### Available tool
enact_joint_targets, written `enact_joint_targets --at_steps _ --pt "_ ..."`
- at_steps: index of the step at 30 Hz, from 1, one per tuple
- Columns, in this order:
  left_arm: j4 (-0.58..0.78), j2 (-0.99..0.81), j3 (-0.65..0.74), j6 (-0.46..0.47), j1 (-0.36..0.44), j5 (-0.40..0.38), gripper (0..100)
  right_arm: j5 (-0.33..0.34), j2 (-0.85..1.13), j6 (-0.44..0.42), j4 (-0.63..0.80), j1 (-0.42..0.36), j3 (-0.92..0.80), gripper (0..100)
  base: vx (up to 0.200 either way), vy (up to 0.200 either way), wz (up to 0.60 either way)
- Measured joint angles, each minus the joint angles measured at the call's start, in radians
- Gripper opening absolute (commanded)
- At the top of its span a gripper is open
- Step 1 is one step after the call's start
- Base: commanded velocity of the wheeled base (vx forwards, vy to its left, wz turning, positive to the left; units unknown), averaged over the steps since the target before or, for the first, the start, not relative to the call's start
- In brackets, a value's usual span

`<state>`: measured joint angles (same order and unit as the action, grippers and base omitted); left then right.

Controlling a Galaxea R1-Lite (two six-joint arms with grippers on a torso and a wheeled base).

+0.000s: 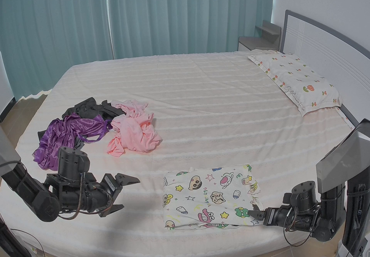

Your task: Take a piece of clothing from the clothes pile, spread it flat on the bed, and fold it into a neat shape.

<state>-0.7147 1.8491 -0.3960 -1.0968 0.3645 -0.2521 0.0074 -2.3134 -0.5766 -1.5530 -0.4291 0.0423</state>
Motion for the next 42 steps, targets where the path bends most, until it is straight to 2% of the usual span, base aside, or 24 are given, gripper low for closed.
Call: enact_joint_targets --at_steps 4,13,17,27,28,29,35,42 --pt "0.001 0.072 -0.056 0.090 0.063 0.046 100 0.010 0.000 0.002 0.020 0.018 0.062 100 0.000 0.000 0.00" --pt "0.004 0.309 -0.251 0.269 0.181 0.193 100 0.057 -0.011 0.003 0.276 0.065 0.308 100 0.000 0.000 0.00" --pt "0.004 0.382 -0.308 0.335 0.204 0.226 100 0.069 -0.027 0.003 0.327 0.077 0.385 100 0.000 0.000 0.00" --pt "0.013 0.493 -0.436 0.390 0.229 0.253 100 0.112 -0.066 0.003 0.364 0.063 0.459 100 0.000 0.000 0.00" --pt "0.020 0.500 -0.445 0.393 0.231 0.258 0 0.113 -0.067 0.003 0.376 0.059 0.466 100 0.000 0.000 0.00" --pt "0.028 0.507 -0.453 0.395 0.233 0.263 0 0.113 -0.068 0.004 0.394 0.054 0.471 0 0.000 0.000 0.00" --pt "0.053 0.527 -0.482 0.396 0.243 0.277 0 0.113 -0.065 0.014 0.494 0.032 0.526 0 0.000 0.000 0.00" --pt "0.050 0.530 -0.478 0.392 0.253 0.280 0 0.117 -0.056 0.004 0.495 0.027 0.545 0 0.000 0.000 0.00"
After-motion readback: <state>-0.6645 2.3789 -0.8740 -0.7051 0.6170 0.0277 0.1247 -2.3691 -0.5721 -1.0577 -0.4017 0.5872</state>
